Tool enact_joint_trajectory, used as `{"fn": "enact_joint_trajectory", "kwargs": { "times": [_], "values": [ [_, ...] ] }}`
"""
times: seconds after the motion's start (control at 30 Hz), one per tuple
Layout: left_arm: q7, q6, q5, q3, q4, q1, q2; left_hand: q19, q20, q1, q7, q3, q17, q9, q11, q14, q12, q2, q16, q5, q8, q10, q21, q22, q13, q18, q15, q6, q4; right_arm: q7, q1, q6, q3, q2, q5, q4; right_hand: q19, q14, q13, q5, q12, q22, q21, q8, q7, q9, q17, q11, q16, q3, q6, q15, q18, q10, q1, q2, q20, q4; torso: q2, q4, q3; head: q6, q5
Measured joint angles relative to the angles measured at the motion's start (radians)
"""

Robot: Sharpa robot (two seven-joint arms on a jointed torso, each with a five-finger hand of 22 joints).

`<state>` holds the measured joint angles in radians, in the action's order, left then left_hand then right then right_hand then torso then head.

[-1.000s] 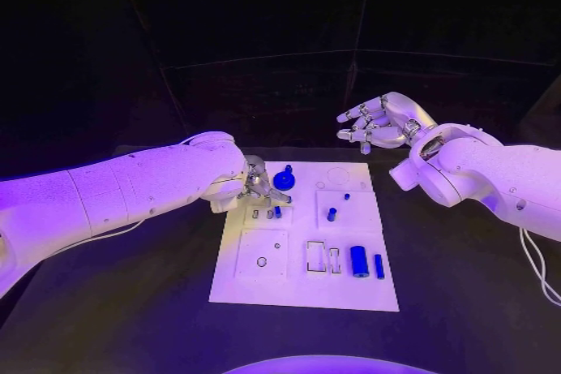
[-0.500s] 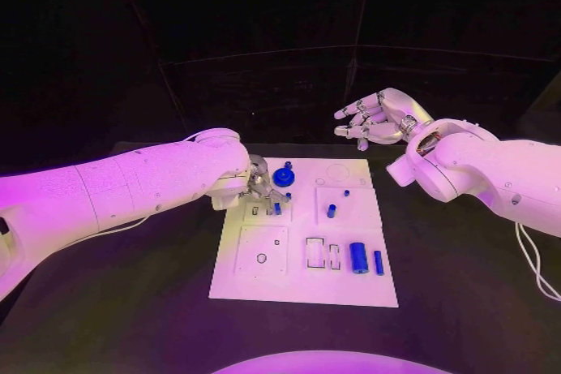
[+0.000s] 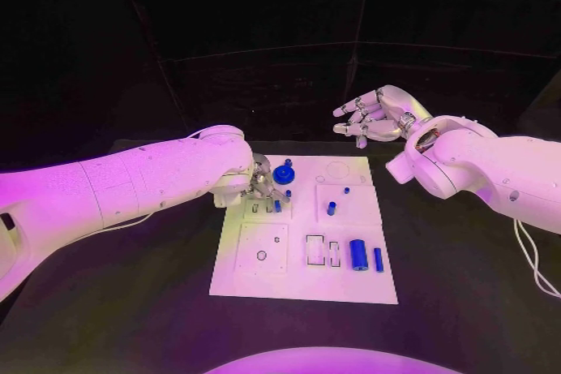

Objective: Assemble the parts on the task board

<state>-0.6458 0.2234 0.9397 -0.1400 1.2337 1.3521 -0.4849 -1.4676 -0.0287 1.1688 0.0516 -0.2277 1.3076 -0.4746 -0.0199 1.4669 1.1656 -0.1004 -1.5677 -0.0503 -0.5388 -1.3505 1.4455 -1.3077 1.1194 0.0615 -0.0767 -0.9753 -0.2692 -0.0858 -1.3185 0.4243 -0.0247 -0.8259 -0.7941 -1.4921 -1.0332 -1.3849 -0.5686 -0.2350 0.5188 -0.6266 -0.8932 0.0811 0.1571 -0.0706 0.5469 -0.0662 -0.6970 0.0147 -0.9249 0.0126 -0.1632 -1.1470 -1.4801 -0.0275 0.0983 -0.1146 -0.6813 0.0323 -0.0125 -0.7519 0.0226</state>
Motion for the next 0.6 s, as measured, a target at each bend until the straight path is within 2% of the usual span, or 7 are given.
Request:
{"fn": "enact_joint_trajectory", "kwargs": {
  "times": [0.23, 0.47, 0.6],
  "values": [
    [0.001, 0.005, 0.000, 0.000, -0.001, 0.000, 0.003, 0.000, 0.000, 0.035, 0.000, 0.010, 0.000, -0.016, 0.000, 0.000, 0.000, -0.005, 0.000, 0.000, -0.012, 0.000, 0.004, 0.000, 0.004, 0.000, 0.000, 0.007, 0.024, 0.002, 0.000, -0.003, 0.000, 0.004, 0.000, 0.003, 0.000, 0.000, 0.000, -0.004, 0.000, 0.004, 0.004, 0.000, 0.000, 0.000, 0.000, 0.000, 0.004, -0.002, 0.000, 0.000, 0.000, 0.000, 0.000, 0.000, 0.000, -0.002, 0.000, 0.0000, -0.0004, -0.004, -0.001],
    [0.002, 0.010, 0.001, 0.000, -0.005, 0.000, 0.007, 0.000, 0.000, 0.064, -0.002, 0.036, 0.000, -0.030, -0.004, 0.000, 0.000, -0.022, 0.000, 0.000, -0.020, 0.004, 0.004, 0.000, 0.004, 0.000, 0.000, 0.016, 0.050, 0.004, 0.000, -0.006, 0.000, 0.007, 0.000, 0.005, 0.000, 0.000, 0.001, -0.004, 0.000, 0.007, 0.004, 0.000, 0.000, 0.000, 0.000, 0.000, 0.004, -0.002, 0.000, 0.000, 0.000, 0.000, 0.000, 0.000, 0.000, -0.002, 0.000, 0.0000, -0.0003, -0.008, -0.003],
    [0.002, 0.013, 0.001, 0.000, -0.011, 0.000, 0.012, 0.000, 0.000, 0.074, 0.002, 0.042, 0.000, -0.033, -0.004, 0.000, 0.000, -0.021, 0.000, 0.000, -0.020, 0.004, 0.004, 0.000, 0.003, 0.000, 0.000, 0.020, 0.056, 0.005, 0.000, -0.008, 0.000, 0.009, 0.000, 0.007, 0.000, 0.000, 0.002, -0.004, 0.000, 0.011, 0.011, 0.000, 0.000, 0.000, 0.000, 0.000, 0.004, -0.002, 0.000, 0.000, 0.000, 0.000, 0.000, 0.000, 0.000, -0.002, 0.000, 0.0000, 0.0000, -0.011, 0.000]
  ]
}}
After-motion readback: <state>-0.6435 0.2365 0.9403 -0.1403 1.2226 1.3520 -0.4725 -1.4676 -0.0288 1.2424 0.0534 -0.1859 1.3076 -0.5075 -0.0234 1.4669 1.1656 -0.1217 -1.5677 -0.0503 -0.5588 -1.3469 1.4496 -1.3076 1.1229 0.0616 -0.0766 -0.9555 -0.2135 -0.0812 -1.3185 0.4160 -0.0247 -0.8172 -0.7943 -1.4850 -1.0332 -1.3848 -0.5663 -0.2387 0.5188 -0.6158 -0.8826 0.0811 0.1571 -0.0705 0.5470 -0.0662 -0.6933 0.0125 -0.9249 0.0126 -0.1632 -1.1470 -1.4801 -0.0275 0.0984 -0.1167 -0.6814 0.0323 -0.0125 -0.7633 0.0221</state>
